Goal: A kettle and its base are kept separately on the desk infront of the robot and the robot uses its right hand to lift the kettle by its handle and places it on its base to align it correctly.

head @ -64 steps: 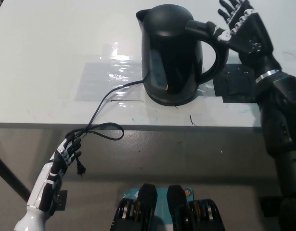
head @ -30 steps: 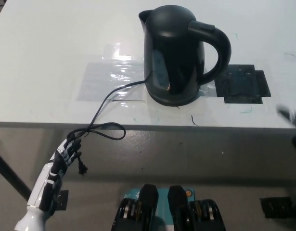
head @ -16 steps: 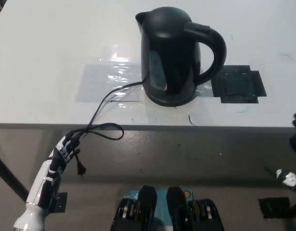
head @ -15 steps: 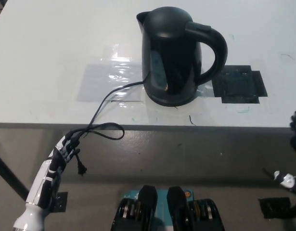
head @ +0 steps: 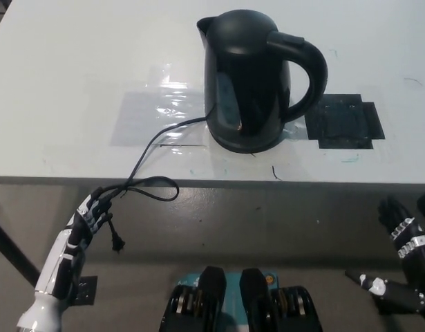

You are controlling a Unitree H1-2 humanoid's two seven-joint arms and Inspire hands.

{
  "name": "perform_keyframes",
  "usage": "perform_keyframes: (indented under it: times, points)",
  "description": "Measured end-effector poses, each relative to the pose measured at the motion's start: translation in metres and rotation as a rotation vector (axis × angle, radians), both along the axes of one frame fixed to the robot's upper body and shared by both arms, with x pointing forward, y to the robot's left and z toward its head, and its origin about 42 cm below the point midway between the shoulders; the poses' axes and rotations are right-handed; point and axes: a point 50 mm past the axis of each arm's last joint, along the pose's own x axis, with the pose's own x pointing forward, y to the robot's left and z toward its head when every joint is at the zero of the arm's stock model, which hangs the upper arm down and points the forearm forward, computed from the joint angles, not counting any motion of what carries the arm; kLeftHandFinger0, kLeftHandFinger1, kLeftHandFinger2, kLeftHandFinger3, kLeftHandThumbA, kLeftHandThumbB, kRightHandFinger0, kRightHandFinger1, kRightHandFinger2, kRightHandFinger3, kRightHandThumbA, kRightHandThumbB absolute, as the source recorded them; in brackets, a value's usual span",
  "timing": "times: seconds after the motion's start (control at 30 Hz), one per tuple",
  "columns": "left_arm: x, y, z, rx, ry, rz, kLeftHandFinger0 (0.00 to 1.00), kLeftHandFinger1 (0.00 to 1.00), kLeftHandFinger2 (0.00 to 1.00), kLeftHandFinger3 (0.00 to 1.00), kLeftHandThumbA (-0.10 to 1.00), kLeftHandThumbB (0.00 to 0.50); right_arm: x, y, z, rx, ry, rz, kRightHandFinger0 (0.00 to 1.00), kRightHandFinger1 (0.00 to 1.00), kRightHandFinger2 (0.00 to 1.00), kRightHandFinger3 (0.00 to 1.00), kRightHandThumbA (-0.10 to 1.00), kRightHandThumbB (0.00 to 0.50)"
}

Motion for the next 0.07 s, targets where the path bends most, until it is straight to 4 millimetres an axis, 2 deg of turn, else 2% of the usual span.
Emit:
perform_keyframes:
  times: [0.07]
  points:
    - [0.0006, -0.0001, 0.0005, 0.000, -0.002, 0.000, 1.00, 1.00, 1.00, 1.00, 1.00, 0.097, -0.0008, 0.0019, -0.0021, -0.011, 0.004, 0.006, 1.00, 1.00, 1.00, 1.00, 1.00, 0.401]
